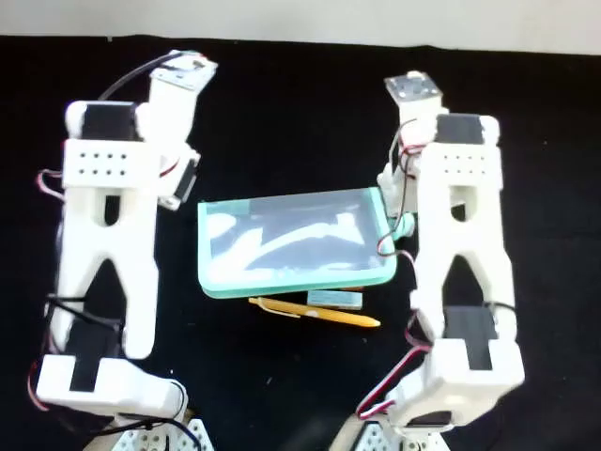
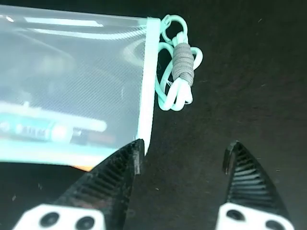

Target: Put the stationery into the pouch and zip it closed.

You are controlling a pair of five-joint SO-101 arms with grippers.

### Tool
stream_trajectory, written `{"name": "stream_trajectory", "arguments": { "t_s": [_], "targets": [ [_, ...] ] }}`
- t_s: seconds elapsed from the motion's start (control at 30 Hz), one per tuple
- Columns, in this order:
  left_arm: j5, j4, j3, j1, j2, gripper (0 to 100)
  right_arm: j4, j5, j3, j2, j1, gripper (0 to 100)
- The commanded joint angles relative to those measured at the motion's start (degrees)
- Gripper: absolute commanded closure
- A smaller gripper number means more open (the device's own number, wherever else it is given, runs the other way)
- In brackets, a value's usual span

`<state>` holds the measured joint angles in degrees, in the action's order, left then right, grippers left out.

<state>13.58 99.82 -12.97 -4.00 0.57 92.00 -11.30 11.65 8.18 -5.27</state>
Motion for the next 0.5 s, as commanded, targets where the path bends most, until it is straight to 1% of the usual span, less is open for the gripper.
{"name": "stream_trajectory", "arguments": {
  "t_s": [0.0,0.13,0.47],
  "targets": [
    [2.6,-0.2,-2.7,1.8,1.6,99,-2.0,2.5,1.6,2.6,0.1,72.8],
    [4.5,-0.3,-2.9,2.5,4.1,99,-1.6,2.9,1.5,4.9,0.1,72.8],
    [4.5,-0.3,-2.8,2.1,7.3,99,-5.5,2.8,2.0,12.7,0.4,72.8]
  ]
}}
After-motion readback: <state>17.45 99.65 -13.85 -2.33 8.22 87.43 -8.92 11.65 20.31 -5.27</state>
